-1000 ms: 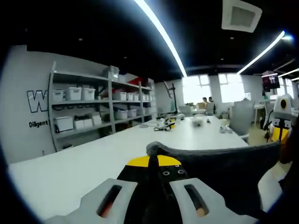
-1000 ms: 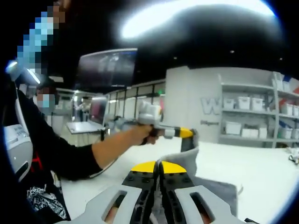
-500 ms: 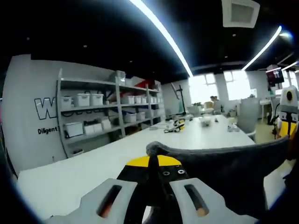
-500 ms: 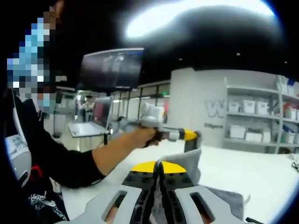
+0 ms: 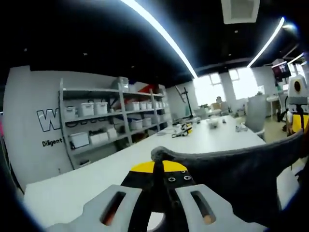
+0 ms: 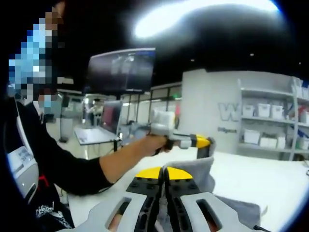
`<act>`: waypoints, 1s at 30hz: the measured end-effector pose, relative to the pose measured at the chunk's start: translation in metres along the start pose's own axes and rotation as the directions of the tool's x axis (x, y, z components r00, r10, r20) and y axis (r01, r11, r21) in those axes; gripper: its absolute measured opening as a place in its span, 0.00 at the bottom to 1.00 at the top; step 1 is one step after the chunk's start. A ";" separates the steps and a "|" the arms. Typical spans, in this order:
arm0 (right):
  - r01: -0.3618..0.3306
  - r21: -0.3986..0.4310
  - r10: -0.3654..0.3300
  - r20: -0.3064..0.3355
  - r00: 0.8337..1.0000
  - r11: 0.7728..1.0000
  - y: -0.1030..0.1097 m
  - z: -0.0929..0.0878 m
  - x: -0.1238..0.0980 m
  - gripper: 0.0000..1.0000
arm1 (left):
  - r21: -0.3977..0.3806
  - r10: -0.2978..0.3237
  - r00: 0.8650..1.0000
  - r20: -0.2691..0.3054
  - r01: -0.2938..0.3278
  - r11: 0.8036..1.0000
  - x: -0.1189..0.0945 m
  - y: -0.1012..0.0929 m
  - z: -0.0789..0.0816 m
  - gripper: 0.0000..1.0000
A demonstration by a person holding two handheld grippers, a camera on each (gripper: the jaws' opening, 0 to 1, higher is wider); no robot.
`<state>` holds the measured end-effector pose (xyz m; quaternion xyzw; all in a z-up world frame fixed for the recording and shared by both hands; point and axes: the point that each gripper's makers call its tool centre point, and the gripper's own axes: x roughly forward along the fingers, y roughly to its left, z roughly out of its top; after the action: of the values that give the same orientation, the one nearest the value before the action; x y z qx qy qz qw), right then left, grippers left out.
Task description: Open the folded towel by lifting each exposed corner and separating the folded layers until the towel lies flat within the target outline without major curled edges
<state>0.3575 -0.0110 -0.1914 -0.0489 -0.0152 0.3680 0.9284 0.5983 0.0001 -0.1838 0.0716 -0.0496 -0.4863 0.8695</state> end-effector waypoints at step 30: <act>0.199 -0.146 -0.226 -0.204 0.953 0.969 -0.039 -0.010 0.014 0.00 | 0.007 0.074 0.997 0.004 -0.074 0.997 -0.030 0.031 0.009 0.02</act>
<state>0.3946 -0.0306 -0.1976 -0.1446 0.0593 0.2566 0.9538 0.6072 0.0411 -0.1697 0.0719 -0.0554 -0.4537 0.8865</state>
